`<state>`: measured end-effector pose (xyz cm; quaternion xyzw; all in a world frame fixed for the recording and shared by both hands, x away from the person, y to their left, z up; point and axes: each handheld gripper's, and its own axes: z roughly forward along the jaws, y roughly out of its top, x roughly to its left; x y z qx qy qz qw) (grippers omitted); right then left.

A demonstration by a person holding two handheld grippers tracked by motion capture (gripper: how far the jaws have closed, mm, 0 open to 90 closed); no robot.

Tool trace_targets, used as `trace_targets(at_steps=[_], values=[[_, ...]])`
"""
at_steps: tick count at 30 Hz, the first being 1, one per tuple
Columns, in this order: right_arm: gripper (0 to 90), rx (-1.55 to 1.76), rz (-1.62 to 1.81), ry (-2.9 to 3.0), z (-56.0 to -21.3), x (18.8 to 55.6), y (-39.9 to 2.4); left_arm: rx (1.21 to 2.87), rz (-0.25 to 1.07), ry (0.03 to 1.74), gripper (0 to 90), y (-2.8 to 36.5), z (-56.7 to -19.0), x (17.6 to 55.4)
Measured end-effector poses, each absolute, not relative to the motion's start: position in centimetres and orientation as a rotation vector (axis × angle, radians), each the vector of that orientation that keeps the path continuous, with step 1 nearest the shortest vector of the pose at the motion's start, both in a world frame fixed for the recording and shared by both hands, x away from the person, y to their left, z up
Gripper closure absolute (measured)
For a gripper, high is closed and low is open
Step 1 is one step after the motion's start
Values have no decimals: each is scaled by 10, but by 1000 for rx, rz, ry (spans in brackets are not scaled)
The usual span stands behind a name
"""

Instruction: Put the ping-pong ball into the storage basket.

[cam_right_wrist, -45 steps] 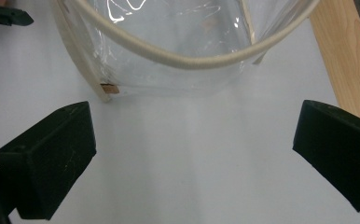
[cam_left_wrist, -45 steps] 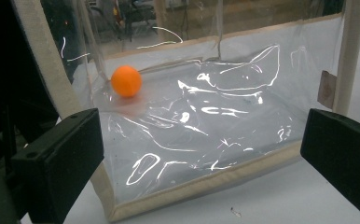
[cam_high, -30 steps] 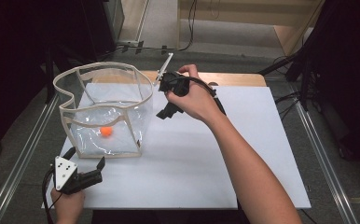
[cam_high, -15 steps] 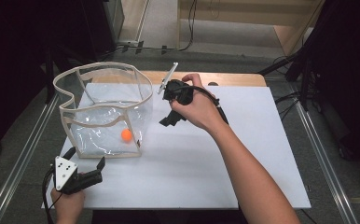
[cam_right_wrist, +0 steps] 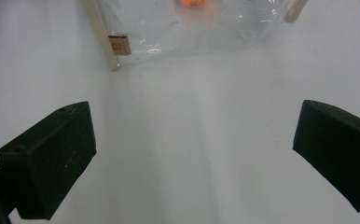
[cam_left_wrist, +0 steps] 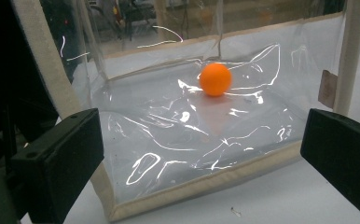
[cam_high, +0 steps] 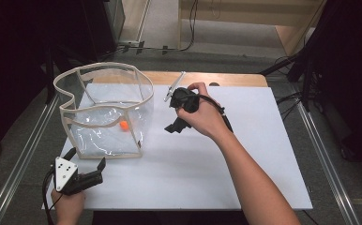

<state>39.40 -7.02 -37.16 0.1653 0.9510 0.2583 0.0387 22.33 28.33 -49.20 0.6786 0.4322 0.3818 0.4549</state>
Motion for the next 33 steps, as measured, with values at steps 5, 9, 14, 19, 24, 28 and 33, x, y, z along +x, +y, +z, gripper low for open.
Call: trace_targets(at_steps=[5,9,14,19,24,28,33], values=[[0,511,797,2916,-377,391,-74,1678,942,1067,0,283,-492,223],[0,518,800,2906,-380,388,-78,1674,941,1066,0,283,-492,223],[0,540,815,2896,-383,383,-84,1678,941,1065,0,283,-492,223],[0,549,823,2886,-388,379,-89,1680,942,1067,0,283,-492,223],[0,567,846,2878,-396,375,-96,1678,943,1064,0,283,-492,223],[0,582,853,2876,-402,373,-101,1679,945,1067,0,283,-492,223],[0,612,853,2862,-408,369,-110,1681,945,1066,0,283,-492,223]])
